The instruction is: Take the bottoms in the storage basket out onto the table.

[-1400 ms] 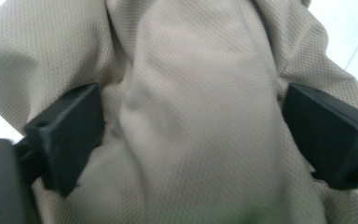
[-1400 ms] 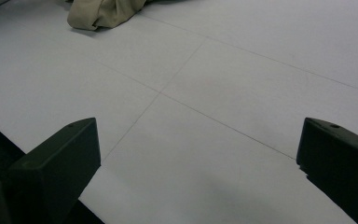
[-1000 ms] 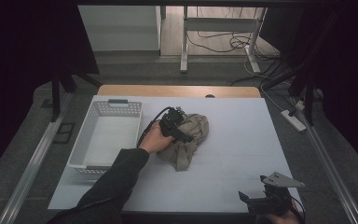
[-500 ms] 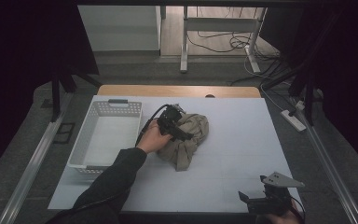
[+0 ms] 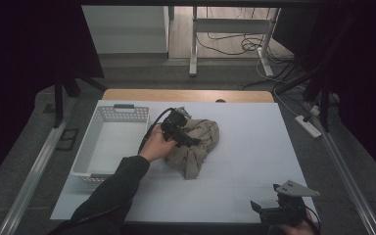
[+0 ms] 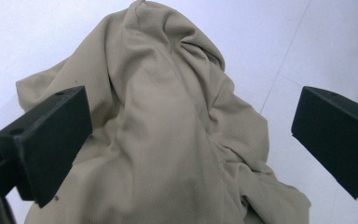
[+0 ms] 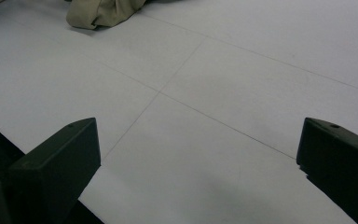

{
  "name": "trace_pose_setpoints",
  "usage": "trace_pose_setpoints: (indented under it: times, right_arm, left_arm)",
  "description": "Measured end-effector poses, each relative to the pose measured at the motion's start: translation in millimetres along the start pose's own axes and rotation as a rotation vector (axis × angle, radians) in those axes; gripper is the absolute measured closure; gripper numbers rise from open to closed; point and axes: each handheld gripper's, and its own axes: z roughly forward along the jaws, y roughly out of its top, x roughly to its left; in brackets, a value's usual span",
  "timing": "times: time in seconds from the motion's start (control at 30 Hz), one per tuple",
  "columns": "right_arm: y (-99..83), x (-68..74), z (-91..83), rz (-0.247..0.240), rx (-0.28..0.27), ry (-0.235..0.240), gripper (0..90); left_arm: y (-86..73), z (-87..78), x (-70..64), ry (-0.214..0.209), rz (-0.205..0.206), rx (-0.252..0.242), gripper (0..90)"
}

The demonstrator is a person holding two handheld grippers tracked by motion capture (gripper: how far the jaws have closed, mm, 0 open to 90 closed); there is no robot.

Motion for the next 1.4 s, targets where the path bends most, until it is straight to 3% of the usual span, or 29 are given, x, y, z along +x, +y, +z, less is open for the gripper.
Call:
trace_pose_setpoints:
  times: [0.3, 0.67, 1.4]
  right_arm:
    - [0.1, 0.2, 0.1, 0.0, 0.0, -0.002, 0.0]
    - [0.1, 0.2, 0.2, 0.003, -0.001, -0.001, 0.0]
    - [0.5, 0.6, 0.7, -0.001, 0.004, -0.005, 0.0]
  left_arm:
    - [-6.7, -13.4, -0.5, -0.005, -0.008, -0.035, 0.0]
    - [-12.6, -23.9, -2.8, 0.0, 0.013, -0.046, 0.0]
    - [-39.6, -45.7, -2.9, -0.034, -0.025, -0.086, 0.0]
